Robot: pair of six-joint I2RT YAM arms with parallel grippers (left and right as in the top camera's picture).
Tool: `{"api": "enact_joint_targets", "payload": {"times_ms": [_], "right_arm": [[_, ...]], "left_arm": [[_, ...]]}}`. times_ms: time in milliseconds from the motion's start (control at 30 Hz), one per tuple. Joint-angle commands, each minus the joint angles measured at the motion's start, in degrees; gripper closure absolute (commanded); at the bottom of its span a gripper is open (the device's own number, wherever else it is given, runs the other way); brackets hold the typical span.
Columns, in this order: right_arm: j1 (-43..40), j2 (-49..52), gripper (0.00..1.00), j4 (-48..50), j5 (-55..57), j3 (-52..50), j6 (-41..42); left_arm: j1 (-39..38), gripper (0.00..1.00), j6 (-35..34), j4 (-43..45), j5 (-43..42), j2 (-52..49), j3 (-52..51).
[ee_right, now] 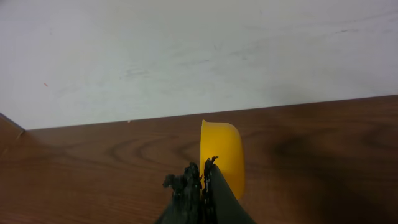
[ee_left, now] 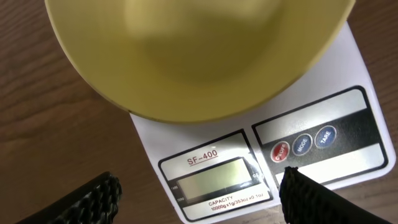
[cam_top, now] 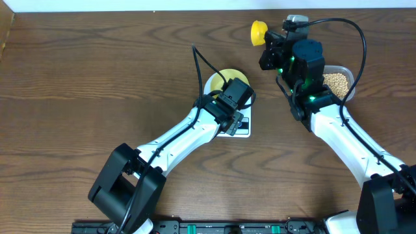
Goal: Scoop item into bowl and weigh 50g on scale
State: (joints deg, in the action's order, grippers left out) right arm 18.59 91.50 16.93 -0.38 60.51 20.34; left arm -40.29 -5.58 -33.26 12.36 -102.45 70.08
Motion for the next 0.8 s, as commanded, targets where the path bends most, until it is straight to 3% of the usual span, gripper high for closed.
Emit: {"api": "enact_joint_targets", "payload": {"times_ms": [0,767], "right_arm": [[-0.70,0.39,0.99,-0.07,0.42,0.98,-0.70],[-0.70,0.39,0.99,0.42,0.44,0.98,-0.68]], "left_arm": [[-0.04,0.16,-0.70,0.70,1.11,-0.55,-0.66],[-0.81,0.16,-0.04,4.66,4.96,-0.55,-3.23]]}}
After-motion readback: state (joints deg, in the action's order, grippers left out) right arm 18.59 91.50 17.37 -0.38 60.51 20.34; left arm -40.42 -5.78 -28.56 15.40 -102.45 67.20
